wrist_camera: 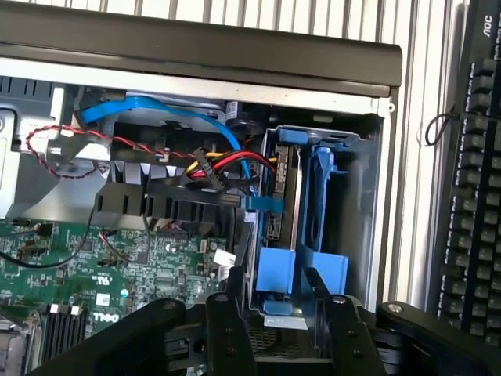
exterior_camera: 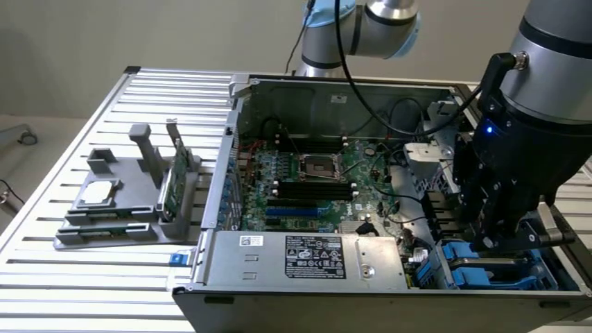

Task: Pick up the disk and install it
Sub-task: 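Insert the second disk wire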

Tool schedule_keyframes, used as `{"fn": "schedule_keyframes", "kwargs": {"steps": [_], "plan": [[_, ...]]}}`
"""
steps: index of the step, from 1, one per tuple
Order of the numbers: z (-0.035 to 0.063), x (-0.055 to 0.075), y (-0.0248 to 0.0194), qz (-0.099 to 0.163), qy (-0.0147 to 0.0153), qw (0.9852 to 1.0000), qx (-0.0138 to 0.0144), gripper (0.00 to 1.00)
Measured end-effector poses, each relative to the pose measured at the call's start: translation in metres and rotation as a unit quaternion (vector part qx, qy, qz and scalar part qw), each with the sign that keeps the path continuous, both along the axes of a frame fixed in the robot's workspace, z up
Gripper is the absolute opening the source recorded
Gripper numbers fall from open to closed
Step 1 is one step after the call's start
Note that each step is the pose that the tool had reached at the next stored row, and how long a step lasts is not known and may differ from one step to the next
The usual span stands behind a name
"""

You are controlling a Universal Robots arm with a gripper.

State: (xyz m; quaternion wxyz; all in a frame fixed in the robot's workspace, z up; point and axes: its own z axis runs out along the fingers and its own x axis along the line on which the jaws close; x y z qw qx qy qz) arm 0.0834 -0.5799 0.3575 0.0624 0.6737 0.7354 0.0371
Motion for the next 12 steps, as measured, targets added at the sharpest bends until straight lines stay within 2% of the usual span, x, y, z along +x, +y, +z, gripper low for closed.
{"fn": "schedule_keyframes", "kwargs": {"steps": [2,4,5,7,8,9,12], "plan": [[0.0014,-0.001,0.0,0.0,0.0,1.0,0.0001,0.4],[0.0014,-0.001,0.0,0.0,0.0,1.0,0.0006,0.27],[0.0015,-0.001,0.0,0.0,0.0,1.0,0.0006,0.27],[0.0015,-0.001,0.0,0.0,0.0001,1.0,0.0006,0.16],[0.0015,-0.001,0.0,0.0,0.0001,1.0,0.0006,0.16],[0.0015,-0.001,0.0,0.0,0.0001,1.0,0.0006,0.11],[0.0015,-0.001,0.0,0.0,0.0001,1.0,0.0006,0.11]]}}
